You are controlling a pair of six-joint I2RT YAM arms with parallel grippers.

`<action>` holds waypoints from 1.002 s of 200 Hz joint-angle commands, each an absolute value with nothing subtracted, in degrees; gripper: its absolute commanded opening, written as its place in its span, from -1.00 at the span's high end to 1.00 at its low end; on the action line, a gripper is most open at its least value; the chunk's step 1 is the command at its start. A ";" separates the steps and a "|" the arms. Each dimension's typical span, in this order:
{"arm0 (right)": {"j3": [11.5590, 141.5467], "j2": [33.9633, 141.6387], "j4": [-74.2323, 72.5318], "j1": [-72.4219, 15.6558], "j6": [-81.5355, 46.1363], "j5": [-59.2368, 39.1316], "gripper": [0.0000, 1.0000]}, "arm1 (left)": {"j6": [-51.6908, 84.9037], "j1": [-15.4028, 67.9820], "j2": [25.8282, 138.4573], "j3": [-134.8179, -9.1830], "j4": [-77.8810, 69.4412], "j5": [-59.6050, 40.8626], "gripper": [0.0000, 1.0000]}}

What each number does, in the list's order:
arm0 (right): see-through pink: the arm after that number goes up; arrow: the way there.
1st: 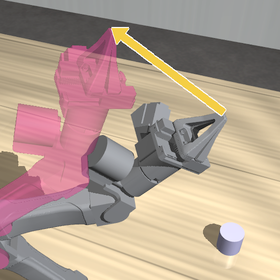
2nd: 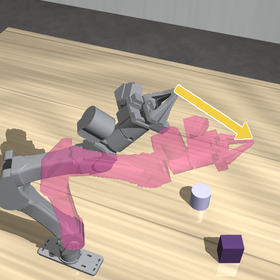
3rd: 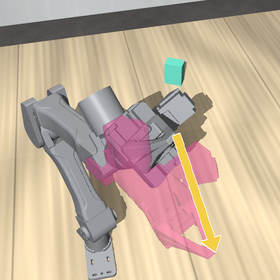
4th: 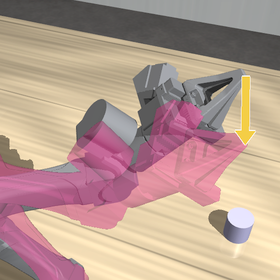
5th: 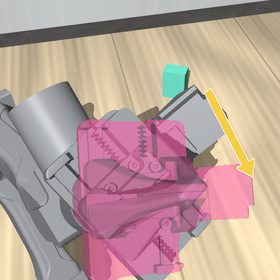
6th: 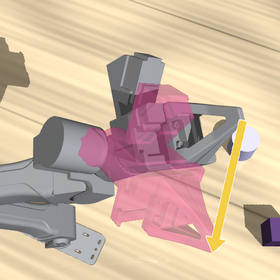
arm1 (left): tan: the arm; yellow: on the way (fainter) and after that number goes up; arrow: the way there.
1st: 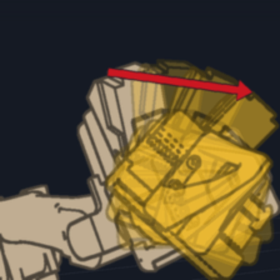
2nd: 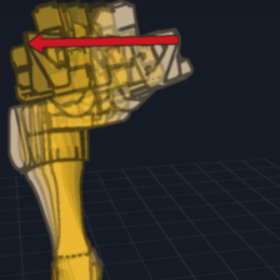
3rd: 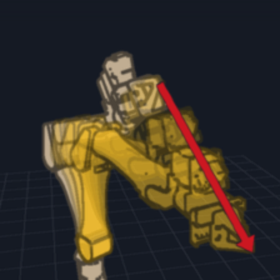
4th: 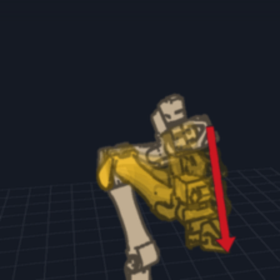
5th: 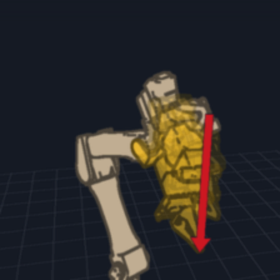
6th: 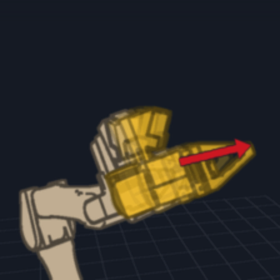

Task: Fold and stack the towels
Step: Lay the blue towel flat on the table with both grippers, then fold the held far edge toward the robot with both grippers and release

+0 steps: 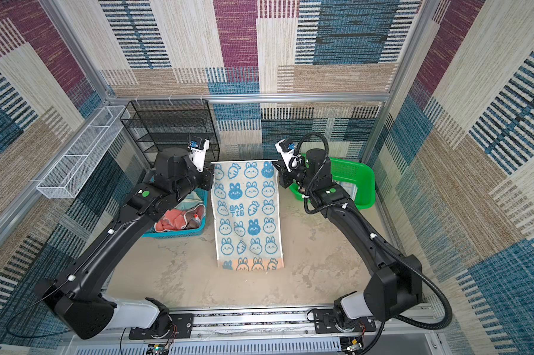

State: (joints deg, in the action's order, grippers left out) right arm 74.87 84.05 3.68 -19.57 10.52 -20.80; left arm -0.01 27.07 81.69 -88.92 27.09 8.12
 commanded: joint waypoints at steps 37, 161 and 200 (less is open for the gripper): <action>77.96 92.81 -3.02 -16.75 10.01 -14.79 1.00 | 1.66 23.73 92.36 -92.22 21.09 11.67 1.00; 70.58 97.36 -1.53 -16.74 10.49 -19.18 1.00 | 2.28 23.72 98.23 -85.47 19.97 9.49 1.00; 67.02 99.28 -1.75 -16.73 9.12 -21.08 1.00 | 3.75 23.73 98.90 -79.63 17.83 10.55 1.00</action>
